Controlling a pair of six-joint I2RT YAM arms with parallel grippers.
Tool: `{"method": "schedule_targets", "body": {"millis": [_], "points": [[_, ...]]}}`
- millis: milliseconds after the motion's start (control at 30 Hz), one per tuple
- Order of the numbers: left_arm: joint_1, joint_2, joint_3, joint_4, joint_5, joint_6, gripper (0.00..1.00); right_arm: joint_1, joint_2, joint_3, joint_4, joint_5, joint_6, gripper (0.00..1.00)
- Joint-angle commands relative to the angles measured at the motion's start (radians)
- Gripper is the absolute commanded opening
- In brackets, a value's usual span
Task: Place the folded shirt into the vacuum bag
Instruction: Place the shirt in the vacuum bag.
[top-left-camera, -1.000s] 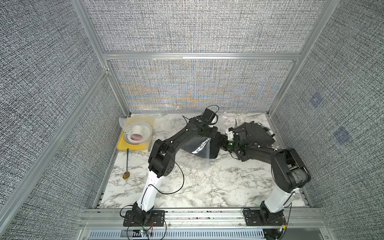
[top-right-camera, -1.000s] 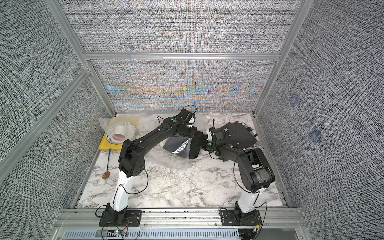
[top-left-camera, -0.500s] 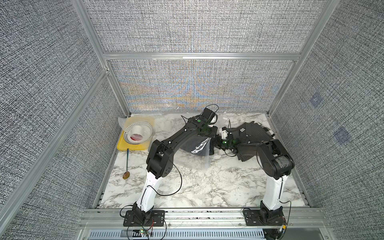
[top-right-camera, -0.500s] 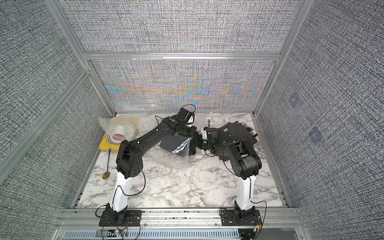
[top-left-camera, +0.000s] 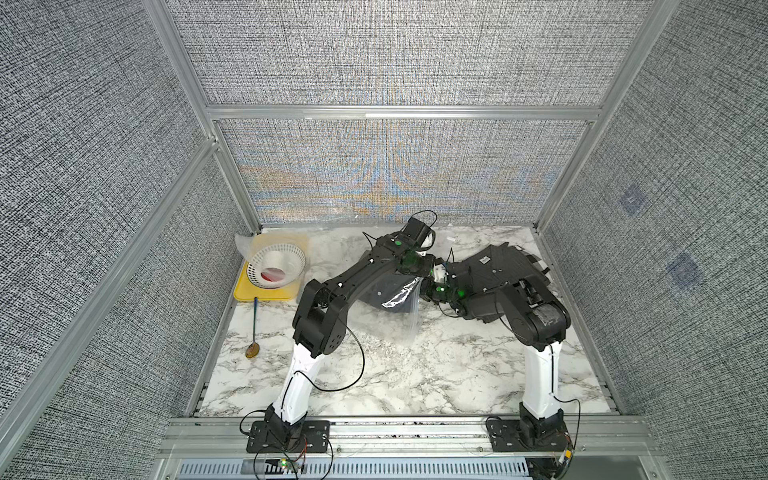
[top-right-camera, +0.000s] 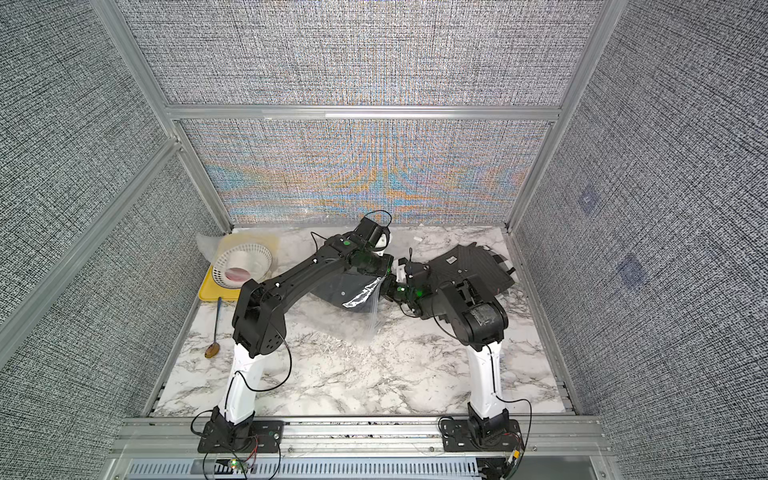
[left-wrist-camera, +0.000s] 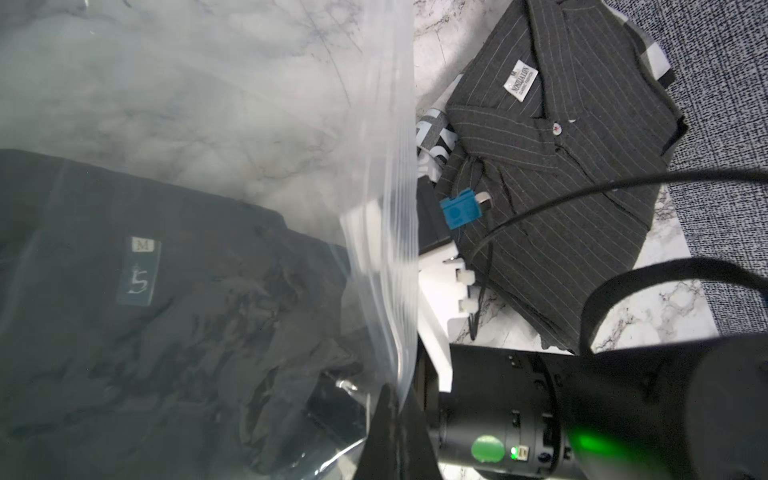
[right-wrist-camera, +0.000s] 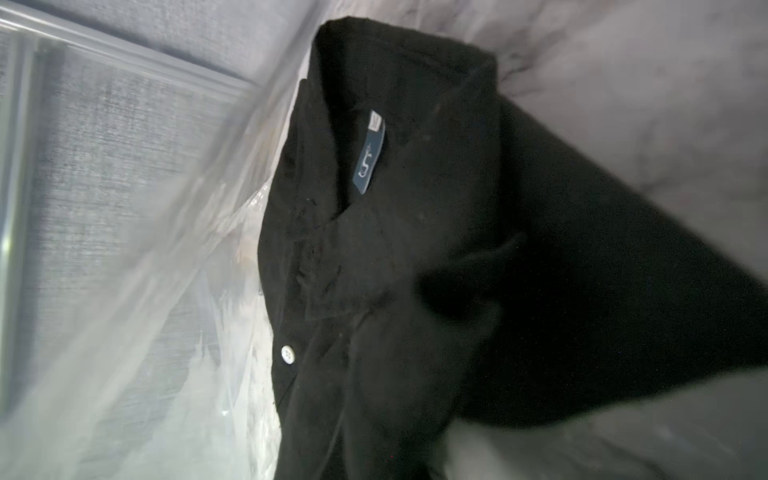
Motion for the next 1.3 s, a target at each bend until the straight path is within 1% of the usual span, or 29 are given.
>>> {"method": "schedule_targets", "body": {"millis": [0, 133, 300, 367, 500, 567, 800, 1033, 1167, 1200, 1267], "points": [[-0.006, -0.024, -0.006, 0.046, 0.053, -0.020, 0.00, 0.011, 0.012, 0.009, 0.133, 0.008, 0.073, 0.00], [-0.015, -0.031, -0.003, 0.056, 0.080, -0.032, 0.00, 0.036, 0.063, 0.044, 0.228, 0.018, 0.154, 0.00], [-0.021, -0.047, -0.015, 0.070, 0.094, -0.043, 0.00, 0.062, 0.117, 0.088, 0.282, 0.061, 0.208, 0.00], [-0.021, -0.055, -0.023, 0.076, 0.099, -0.045, 0.00, 0.061, 0.108, 0.068, 0.316, 0.074, 0.216, 0.00], [-0.021, -0.076, -0.059, 0.096, 0.100, -0.053, 0.00, 0.050, 0.037, -0.020, 0.310, 0.140, 0.191, 0.00], [-0.024, -0.084, -0.075, 0.118, 0.119, -0.067, 0.00, 0.048, 0.022, -0.037, 0.315, 0.153, 0.198, 0.00], [-0.053, -0.134, -0.143, 0.169, 0.139, -0.094, 0.00, 0.074, 0.119, 0.091, 0.306, 0.152, 0.277, 0.00], [-0.063, -0.149, -0.162, 0.186, 0.164, -0.101, 0.00, 0.107, 0.186, 0.209, 0.275, 0.222, 0.313, 0.00], [-0.068, -0.162, -0.178, 0.202, 0.169, -0.104, 0.00, 0.124, 0.174, 0.138, 0.409, 0.322, 0.381, 0.00], [-0.067, -0.168, -0.182, 0.206, 0.165, -0.104, 0.00, 0.129, 0.168, 0.114, 0.461, 0.338, 0.383, 0.00], [-0.068, -0.179, -0.188, 0.207, 0.132, -0.096, 0.00, 0.138, 0.148, 0.079, 0.508, 0.355, 0.377, 0.00]]}}
